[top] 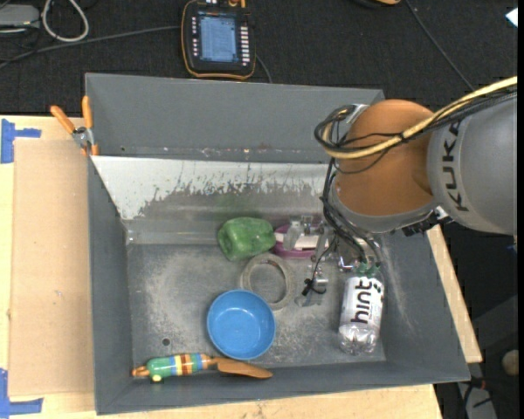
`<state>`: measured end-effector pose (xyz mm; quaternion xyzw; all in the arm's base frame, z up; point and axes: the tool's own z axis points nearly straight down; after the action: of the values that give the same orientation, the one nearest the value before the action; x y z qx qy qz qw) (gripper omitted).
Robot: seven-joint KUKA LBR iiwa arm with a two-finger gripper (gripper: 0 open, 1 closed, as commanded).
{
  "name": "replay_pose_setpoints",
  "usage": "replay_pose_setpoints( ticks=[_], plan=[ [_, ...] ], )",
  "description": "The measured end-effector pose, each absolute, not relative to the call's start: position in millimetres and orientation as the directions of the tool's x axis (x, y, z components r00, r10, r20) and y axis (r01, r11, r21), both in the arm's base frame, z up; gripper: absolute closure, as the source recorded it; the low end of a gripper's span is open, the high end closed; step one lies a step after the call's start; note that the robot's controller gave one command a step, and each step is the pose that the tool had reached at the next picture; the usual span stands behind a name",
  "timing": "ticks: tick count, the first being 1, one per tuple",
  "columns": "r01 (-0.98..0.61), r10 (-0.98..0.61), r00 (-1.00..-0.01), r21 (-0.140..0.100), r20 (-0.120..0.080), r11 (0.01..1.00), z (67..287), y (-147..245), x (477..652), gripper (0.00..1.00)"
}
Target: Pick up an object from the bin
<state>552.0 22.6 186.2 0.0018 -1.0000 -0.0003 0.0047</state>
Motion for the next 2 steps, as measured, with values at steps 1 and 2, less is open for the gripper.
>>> replay_pose_setpoints(
  ticks=[1,2],
  plan=[
    [-0.003,-0.003,-1.000,0.001,0.002,1.000,190.8,22.5,553.5,0.00],
    [-0.177,-0.177,-0.984,0.002,0.003,0.984,97.3,87.3,544.5,0.00]
  ],
)
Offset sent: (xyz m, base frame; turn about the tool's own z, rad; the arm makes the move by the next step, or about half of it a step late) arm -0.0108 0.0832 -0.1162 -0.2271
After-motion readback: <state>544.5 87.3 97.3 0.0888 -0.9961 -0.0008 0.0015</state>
